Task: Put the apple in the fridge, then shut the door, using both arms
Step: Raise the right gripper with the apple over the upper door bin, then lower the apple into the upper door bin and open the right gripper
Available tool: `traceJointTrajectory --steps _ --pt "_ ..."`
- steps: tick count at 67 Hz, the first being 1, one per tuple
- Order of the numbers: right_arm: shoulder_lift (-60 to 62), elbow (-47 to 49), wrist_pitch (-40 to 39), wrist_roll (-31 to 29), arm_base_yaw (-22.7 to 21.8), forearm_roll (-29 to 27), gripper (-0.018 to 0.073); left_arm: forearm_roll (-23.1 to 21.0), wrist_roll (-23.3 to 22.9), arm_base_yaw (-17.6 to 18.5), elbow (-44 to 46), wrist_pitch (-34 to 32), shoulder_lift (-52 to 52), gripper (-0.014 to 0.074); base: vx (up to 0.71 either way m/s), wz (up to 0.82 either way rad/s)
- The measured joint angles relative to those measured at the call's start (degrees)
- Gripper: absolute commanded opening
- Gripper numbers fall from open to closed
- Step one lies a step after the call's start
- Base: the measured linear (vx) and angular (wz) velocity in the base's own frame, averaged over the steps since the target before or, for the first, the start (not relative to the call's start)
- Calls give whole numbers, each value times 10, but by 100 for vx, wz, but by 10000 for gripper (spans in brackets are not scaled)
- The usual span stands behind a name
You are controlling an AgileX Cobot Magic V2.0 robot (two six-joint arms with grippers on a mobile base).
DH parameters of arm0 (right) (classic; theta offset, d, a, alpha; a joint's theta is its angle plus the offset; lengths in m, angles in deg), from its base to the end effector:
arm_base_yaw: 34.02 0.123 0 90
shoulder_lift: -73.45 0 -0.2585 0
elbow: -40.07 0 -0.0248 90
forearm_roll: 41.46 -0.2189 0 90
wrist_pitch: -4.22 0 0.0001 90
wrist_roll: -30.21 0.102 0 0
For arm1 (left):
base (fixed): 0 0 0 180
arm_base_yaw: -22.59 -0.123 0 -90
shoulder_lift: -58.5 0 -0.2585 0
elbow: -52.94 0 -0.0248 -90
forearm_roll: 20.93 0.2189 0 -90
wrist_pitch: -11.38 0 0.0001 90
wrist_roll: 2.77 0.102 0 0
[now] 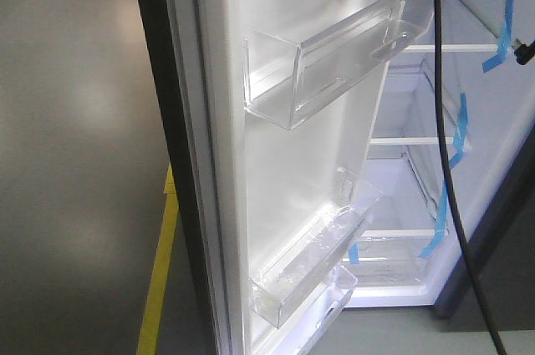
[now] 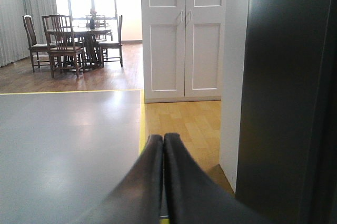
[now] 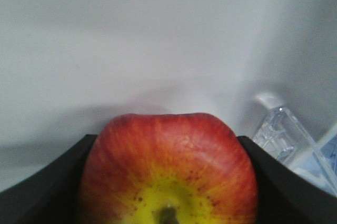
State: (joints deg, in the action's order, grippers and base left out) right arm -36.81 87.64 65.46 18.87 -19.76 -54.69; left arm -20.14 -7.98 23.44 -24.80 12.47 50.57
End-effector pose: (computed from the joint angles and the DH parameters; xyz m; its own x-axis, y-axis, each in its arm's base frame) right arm 0.3401 0.1076 0.4331 -0.4954 -0.2120 -0.8424 -0.4477 0.8934 0.0385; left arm 0.0622 -0.0009 0.2056 0.0552 -0.0779 -0.9954 0.0189 0.9969 -0.0770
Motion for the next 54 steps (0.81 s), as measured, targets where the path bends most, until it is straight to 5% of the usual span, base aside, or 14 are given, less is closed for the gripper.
traceJointTrajectory --steps 29,54 --pt "-6 0 35 -13 0 0 660 0 0 0 0 0 0 -6 0 0" --pt "15 0 48 -19 0 0 640 0 0 0 0 0 0 -6 0 0"
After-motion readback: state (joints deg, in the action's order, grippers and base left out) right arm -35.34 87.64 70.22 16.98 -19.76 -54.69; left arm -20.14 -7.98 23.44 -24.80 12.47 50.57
